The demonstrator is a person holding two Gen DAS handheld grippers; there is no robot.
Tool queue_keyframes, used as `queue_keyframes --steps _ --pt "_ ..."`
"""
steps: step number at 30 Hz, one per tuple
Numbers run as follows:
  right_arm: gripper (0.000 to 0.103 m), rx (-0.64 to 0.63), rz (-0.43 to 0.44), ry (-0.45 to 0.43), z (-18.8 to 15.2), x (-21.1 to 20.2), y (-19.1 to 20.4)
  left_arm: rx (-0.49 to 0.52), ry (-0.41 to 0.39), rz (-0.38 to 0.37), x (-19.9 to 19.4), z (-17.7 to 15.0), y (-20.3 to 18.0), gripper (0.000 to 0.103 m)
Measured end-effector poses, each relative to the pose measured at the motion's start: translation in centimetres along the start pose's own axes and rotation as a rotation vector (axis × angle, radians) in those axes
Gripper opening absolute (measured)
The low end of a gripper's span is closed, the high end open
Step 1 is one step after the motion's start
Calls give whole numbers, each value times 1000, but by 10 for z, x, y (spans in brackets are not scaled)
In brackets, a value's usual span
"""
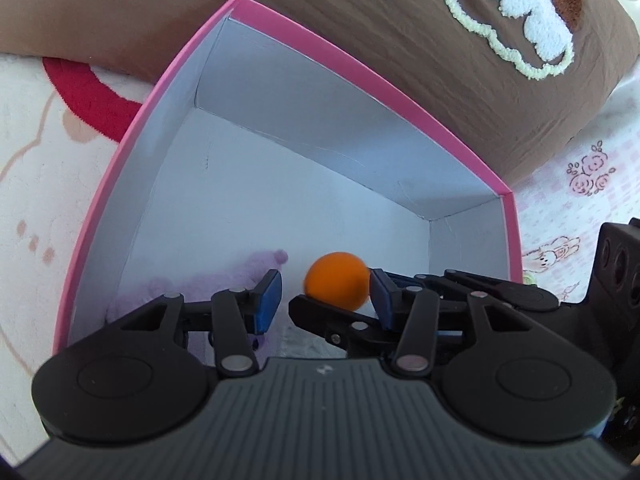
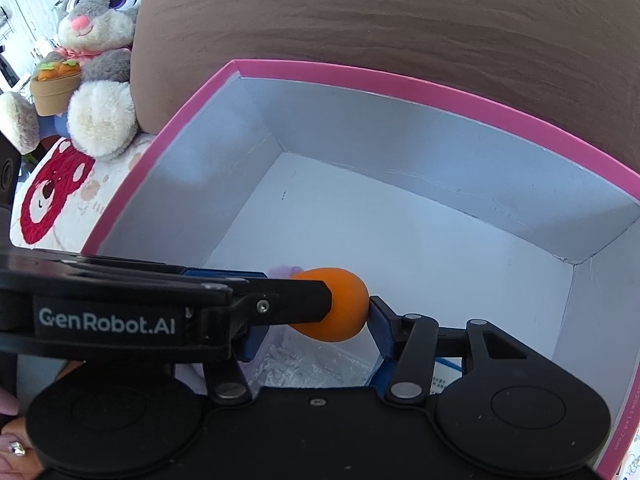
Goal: Organize objects
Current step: 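Open the left gripper to release the sponge in the box, then withdraw the left gripper up and away from the pink box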
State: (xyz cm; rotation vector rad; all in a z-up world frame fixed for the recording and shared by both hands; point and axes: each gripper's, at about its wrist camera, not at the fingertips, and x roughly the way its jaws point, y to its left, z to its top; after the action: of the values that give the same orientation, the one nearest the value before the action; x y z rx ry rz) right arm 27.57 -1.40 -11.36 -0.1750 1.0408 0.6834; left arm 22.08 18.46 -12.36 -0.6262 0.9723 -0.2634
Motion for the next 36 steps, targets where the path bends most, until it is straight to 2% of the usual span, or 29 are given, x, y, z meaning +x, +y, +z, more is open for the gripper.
queue_keyframes --steps 7,23,36 --pt "60 16 11 -39 -2 -14 -2 63 -41 50 -19 -2 -13 52" --pt "62 -12 2 -161 -40 -101 -5 152 -43 152 -58 -14 -54 64" --pt "66 -59 -17 -212 -69 -159 8 214 -49 180 -101 -39 -89 67"
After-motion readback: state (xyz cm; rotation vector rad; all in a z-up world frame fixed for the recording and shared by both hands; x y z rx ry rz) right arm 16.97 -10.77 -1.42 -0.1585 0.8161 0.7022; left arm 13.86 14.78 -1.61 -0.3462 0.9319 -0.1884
